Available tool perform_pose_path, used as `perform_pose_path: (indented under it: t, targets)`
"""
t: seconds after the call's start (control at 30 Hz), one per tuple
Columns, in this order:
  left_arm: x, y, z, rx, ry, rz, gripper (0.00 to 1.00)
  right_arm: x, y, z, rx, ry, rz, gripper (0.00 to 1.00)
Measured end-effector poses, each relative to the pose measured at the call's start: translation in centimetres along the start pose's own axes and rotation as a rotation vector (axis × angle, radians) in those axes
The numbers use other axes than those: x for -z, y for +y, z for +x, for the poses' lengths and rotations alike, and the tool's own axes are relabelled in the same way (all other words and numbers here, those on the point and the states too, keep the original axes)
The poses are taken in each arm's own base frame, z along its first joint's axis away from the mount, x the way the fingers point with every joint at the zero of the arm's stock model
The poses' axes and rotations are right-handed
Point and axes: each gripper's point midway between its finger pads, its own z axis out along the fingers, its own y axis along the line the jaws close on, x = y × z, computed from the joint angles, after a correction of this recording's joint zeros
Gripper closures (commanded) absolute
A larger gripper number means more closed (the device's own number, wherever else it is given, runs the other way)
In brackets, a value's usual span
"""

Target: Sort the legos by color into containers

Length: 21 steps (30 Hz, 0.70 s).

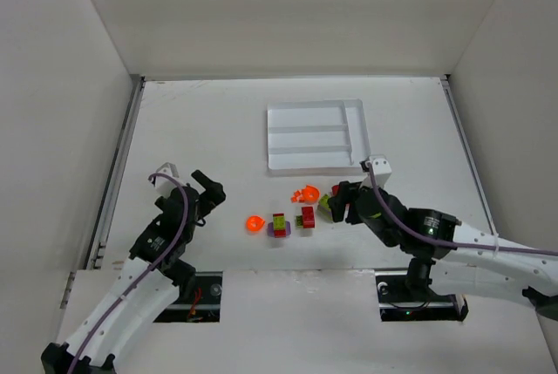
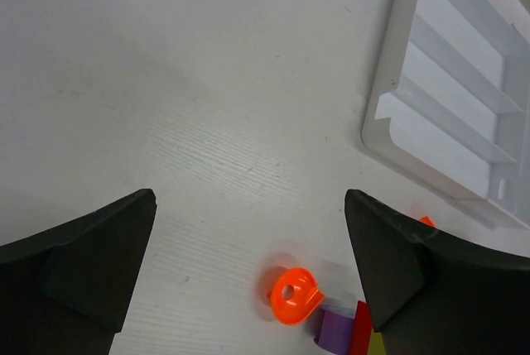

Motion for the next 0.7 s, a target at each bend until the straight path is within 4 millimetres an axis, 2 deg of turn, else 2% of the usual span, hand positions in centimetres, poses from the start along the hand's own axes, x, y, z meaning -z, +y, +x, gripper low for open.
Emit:
perform_pose_path:
  t: [0.07,0.1,0.27,0.33,0.37,0.43,0.47,0.6,0.7]
  targets:
    - [-0.1,0.2,0.0,-0.004,0.001,-0.012,0.0,0.1,0.5,0.4,0.011,0.004,-0.018,0.34]
    - [-0.2,0.3,-0.1,-0.002,-0.002,-0.017,0.0,0.1,0.8,0.5,0.019,0.005,-0.028,0.4]
    - [-0.3,0.4,-0.6,-0.011,-0.02,-0.034,0.0,0.6,2.1,0.8,0.057,0.008,-0.084,0.78]
    - [-0.5,0.2,-0.8,-0.012,-0.026,-0.033,0.0,0.5,2.5,0.8,0.064,0.01,-0.088,0.85]
    - [-0.5,0.1,-0.9,-0.012,-0.028,-0.032,0.0,0.3,2.7,0.9,0.068,0.016,-0.087,0.85]
    - [-0.7,-0.2,-1.0,-0.017,-0.034,-0.025,0.0,-0.3,3.4,1.1,0.079,0.031,-0.08,0.83]
    - [-0.7,-0.3,-1.0,-0.018,-0.038,-0.021,0.0,-0.7,3.9,1.3,0.089,0.043,-0.074,0.79]
    - [-0.8,-1.5,-1.8,-0.014,-0.07,0.022,0.0,-2.4,7.1,3.4,0.152,0.101,-0.069,0.4]
    - [-0.6,-2.6,-2.5,-0.006,-0.101,0.075,0.0,-3.7,9.2,5.4,0.21,0.135,-0.058,0.28]
